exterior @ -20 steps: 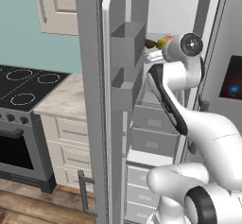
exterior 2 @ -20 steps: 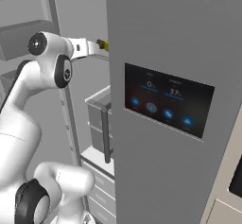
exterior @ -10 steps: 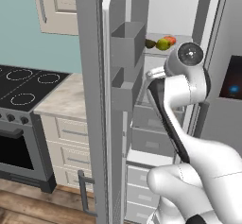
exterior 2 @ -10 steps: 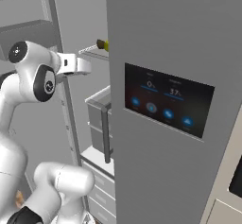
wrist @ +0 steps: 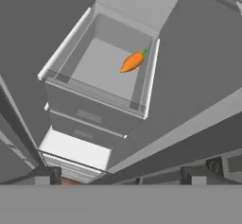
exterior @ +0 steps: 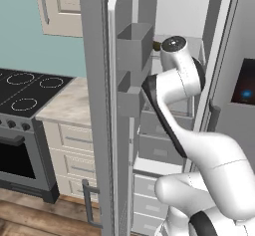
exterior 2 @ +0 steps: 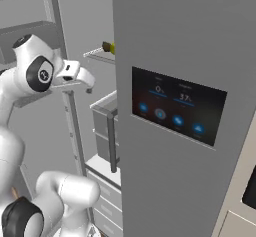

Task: Take the pear and carrot from the second highest rack and move them to the highest rack where the kiwi and squash are located, to maximize freezer space. Close the freezer door after rearranging.

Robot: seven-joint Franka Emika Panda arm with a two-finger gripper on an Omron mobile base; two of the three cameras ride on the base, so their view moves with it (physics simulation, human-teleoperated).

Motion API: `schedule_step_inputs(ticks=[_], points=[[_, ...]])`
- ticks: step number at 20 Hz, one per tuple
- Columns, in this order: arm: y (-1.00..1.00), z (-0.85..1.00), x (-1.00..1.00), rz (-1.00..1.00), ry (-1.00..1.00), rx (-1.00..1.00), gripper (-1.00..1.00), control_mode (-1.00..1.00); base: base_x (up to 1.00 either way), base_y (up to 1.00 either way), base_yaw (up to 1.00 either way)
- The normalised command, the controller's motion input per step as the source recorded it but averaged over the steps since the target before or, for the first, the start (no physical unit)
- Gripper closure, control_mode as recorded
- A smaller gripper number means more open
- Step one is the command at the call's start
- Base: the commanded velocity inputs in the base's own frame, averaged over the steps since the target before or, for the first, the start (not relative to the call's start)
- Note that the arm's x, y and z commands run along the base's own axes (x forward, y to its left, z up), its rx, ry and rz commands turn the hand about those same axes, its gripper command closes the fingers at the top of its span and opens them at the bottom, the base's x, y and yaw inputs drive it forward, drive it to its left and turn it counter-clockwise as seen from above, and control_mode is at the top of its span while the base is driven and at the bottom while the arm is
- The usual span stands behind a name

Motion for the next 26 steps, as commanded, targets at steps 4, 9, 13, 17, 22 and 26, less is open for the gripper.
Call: schedule_step_inputs(ticks=[4,9,13,17,22,26], points=[[-0.14,-0.53,0.14,0.00,0.00,0.00,-1.00,-1.00,0.00,0.00,0.00],[-0.13,-0.43,0.38,0.00,0.00,0.00,-1.00,-1.00,0.00,0.00,0.00],[-0.19,-0.31,0.53,-0.02,0.00,0.05,-1.00,-1.00,0.00,0.00,0.00],[-0.28,-0.31,0.58,-0.05,0.00,0.08,-1.00,-1.00,0.00,0.00,0.00],[-0.28,-0.33,0.57,-0.08,0.00,0.04,-1.00,-1.00,0.00,0.00,0.00],[-0.26,-0.36,0.52,-0.11,0.00,0.00,-1.00,-1.00,0.00,0.00,0.00]])
